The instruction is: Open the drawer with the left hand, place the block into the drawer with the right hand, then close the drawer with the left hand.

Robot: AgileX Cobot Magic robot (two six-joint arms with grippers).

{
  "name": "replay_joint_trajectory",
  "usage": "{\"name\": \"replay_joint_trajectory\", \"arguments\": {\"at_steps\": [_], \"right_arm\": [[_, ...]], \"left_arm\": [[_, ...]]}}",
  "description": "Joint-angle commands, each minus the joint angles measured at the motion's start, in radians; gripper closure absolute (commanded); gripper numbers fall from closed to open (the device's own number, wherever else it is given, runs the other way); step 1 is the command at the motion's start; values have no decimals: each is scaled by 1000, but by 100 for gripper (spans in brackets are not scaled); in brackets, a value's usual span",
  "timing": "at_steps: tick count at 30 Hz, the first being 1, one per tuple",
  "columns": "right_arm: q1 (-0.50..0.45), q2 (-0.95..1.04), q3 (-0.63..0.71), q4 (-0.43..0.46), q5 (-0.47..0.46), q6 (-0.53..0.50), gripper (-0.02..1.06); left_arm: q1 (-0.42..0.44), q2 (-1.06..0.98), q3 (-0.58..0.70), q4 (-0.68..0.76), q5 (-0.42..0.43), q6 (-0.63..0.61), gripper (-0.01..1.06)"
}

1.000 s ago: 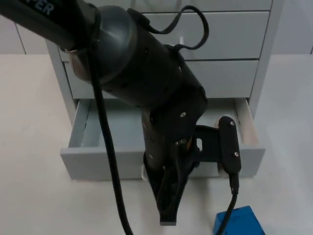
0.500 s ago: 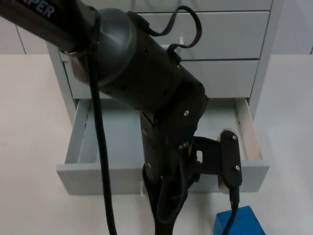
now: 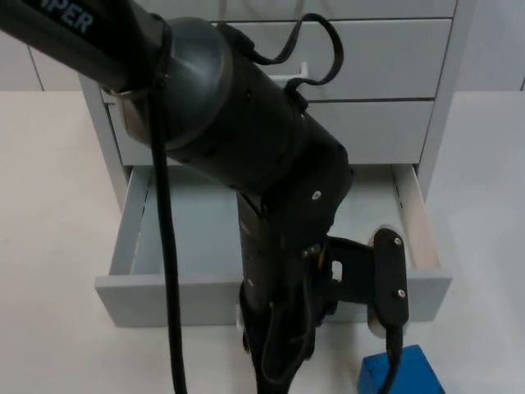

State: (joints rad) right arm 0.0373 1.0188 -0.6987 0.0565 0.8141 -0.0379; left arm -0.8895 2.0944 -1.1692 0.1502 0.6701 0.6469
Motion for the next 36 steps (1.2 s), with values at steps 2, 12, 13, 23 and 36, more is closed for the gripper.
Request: {"name": "replay_joint_trajectory", "arguments": {"at_steps": [2, 12, 13, 23, 36], "right_arm": [[-4, 0, -5, 1, -8, 0, -1], [-4, 0, -5, 1, -8, 0, -1], [-4, 0, -5, 1, -8, 0, -1], [-4, 0, -5, 1, -8, 0, -1], [-4, 0, -5, 1, -8, 0, -1]], "left_arm": [[-8, 7, 9, -15, 5, 18, 47], [-8, -66, 8, -27, 12, -4, 35], [-8, -75, 8, -27, 12, -10, 35], [-8, -155, 7, -12, 93, -85, 35], [72, -420, 8, -271, 164, -108, 35]]}}
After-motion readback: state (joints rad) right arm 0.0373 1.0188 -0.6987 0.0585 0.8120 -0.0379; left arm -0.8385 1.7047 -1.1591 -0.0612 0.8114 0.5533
